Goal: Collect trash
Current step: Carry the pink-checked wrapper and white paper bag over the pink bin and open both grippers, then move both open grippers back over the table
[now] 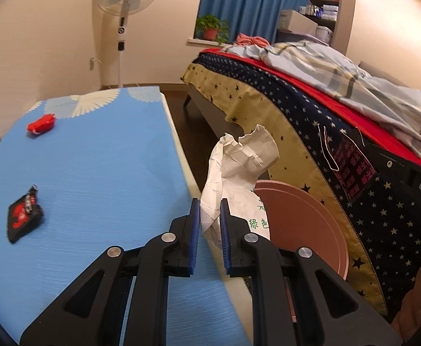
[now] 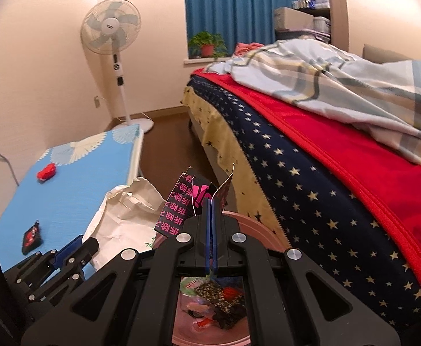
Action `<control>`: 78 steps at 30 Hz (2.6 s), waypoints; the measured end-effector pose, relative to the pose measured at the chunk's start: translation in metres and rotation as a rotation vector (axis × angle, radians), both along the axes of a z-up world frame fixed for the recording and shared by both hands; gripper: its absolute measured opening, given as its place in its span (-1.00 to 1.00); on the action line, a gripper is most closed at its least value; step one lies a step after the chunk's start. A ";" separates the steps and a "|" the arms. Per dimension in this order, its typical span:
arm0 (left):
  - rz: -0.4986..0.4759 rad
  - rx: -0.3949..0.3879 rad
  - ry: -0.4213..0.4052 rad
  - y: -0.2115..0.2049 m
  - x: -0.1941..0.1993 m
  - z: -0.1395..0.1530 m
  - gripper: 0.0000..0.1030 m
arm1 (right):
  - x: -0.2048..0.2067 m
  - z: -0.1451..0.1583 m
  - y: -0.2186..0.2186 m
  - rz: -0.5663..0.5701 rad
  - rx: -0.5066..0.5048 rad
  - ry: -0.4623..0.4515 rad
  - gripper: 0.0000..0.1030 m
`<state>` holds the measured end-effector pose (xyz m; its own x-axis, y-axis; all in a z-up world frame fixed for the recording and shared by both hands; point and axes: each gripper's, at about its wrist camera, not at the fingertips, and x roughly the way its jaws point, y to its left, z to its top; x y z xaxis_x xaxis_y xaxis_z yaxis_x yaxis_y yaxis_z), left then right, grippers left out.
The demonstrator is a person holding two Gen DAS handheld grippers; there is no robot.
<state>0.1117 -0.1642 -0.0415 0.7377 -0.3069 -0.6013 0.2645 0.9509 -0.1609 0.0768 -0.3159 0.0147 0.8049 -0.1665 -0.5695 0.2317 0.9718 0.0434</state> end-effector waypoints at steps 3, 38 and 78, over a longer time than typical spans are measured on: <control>-0.013 0.002 0.022 -0.007 0.003 -0.007 -0.74 | 0.002 -0.005 -0.004 -0.018 -0.003 0.019 -0.99; 0.067 -0.013 -0.021 0.042 -0.014 0.010 -0.48 | -0.012 0.009 0.007 0.019 0.072 -0.074 -0.22; 0.168 0.067 -0.202 0.248 0.058 0.142 -0.49 | 0.037 0.008 0.175 0.523 0.286 -0.058 -0.70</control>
